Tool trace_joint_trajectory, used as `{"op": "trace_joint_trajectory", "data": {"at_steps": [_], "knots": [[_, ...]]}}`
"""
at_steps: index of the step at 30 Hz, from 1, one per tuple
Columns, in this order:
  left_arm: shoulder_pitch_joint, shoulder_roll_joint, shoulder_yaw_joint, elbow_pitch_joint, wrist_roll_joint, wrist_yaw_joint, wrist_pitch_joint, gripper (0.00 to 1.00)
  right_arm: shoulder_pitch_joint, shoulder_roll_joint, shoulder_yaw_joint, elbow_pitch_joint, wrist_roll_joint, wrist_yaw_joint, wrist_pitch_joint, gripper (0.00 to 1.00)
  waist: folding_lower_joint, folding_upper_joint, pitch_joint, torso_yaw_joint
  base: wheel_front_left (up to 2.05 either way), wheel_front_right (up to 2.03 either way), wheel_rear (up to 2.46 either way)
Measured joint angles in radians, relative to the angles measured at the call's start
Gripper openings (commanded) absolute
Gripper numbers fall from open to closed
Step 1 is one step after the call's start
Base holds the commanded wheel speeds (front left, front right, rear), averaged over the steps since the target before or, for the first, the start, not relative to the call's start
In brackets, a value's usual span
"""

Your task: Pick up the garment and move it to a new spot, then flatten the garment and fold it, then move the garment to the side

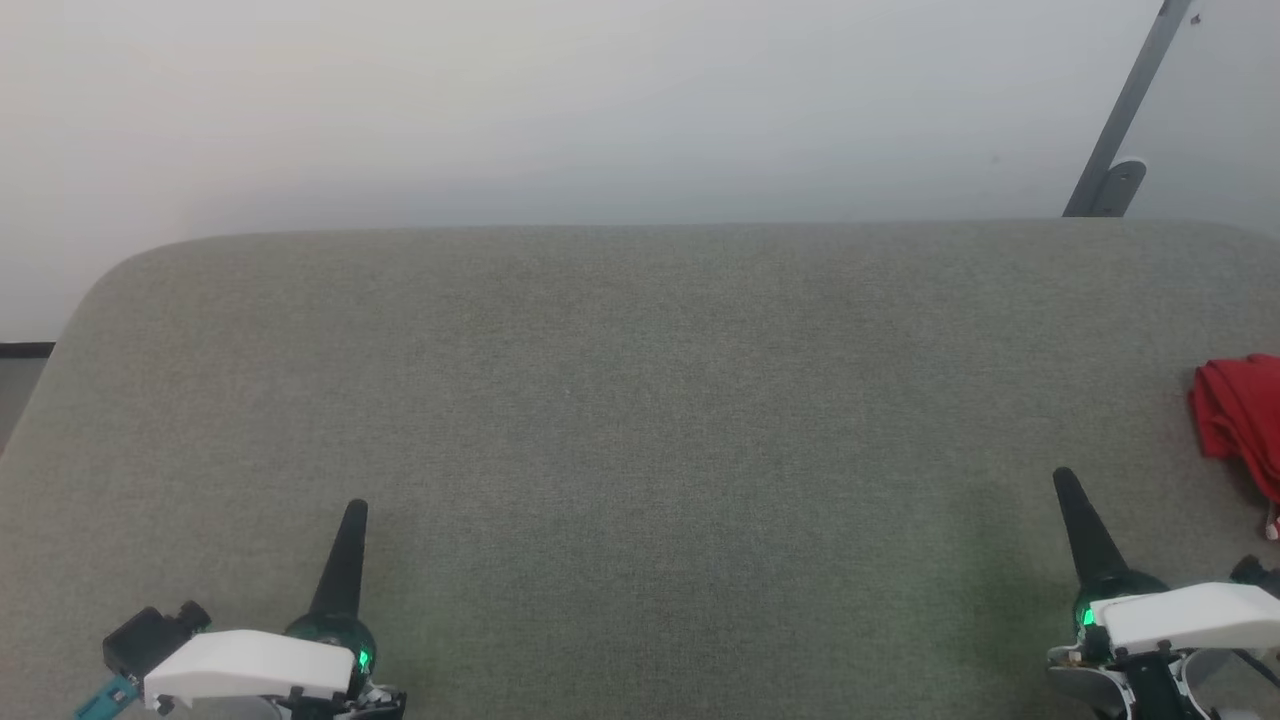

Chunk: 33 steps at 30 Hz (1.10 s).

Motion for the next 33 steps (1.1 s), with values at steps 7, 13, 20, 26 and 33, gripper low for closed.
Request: {"op": "trace_joint_trajectory", "data": {"at_steps": [7,13,20,26,33], "knots": [[-0.016,0.0,0.004,0.01,-0.063,0.0,0.017,0.0,-0.006,0.012,-0.005,0.008,0.049,0.0,0.018,0.0,0.0,0.0,-0.001,-0.003,0.0,0.0,0.0],[-0.032,0.0,0.009,0.017,-0.111,0.0,0.032,0.0,-0.019,0.019,-0.011,0.012,0.088,0.0,0.031,0.0,0.0,0.0,-0.001,-0.005,0.0,0.0,0.0],[-0.041,-0.001,0.014,0.027,-0.169,0.0,0.048,0.0,-0.024,0.027,-0.019,0.016,0.133,0.0,0.047,0.0,0.0,0.0,-0.002,-0.008,0.0,0.0,0.0],[-0.056,-0.001,0.018,0.033,-0.215,0.0,0.06,0.0,-0.034,0.035,-0.023,0.019,0.168,-0.001,0.06,0.0,0.0,0.0,-0.002,-0.01,0.0,0.0,0.0],[-0.063,-0.002,0.024,0.043,-0.267,0.0,0.076,0.0,-0.042,0.044,-0.027,0.022,0.208,-0.001,0.071,0.0,0.0,0.0,-0.003,-0.013,0.0,0.0,0.0]]}}
